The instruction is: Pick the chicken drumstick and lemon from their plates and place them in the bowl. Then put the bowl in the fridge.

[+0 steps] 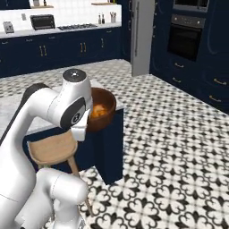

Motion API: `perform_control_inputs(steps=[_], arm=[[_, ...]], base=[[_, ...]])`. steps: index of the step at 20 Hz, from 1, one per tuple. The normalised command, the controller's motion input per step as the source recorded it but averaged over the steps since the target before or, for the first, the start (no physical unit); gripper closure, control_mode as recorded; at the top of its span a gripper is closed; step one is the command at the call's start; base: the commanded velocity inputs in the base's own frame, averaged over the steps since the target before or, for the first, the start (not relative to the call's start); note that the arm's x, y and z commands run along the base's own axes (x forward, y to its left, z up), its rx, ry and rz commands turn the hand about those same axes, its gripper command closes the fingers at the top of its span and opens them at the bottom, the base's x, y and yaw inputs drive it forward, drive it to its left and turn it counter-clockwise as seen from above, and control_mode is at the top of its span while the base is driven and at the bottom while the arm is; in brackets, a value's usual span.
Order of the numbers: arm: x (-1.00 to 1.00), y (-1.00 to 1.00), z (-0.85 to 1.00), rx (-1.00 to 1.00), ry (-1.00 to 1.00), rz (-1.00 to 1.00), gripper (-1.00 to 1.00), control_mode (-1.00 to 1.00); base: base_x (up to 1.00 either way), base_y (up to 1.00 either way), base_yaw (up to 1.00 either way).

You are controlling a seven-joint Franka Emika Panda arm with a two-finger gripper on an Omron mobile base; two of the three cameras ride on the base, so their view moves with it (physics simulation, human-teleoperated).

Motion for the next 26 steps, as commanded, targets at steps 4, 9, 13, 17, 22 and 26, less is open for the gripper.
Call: perform_control_inputs(steps=[4,9,13,17,22,26], arm=[[0.0,0.0,0.0,0.0,0.0,0.0,1.0,1.0],[0.0,0.0,0.0,0.0,0.0,0.0,1.0,1.0],[0.0,0.0,0.0,0.0,0.0,0.0,1.0,1.0],[0.0,0.0,0.0,0.0,0.0,0.0,1.0,1.0],[0.0,0.0,0.0,0.0,0.0,0.0,1.0,1.0],[0.0,0.0,0.0,0.0,0.0,0.0,1.0,1.0]], base=[[1.0,-1.0,0.03],[1.0,-1.0,0.23],[1.0,-1.0,0.3],[1.0,-0.95,0.36],[1.0,-0.79,0.47],[1.0,-0.79,0.49]])
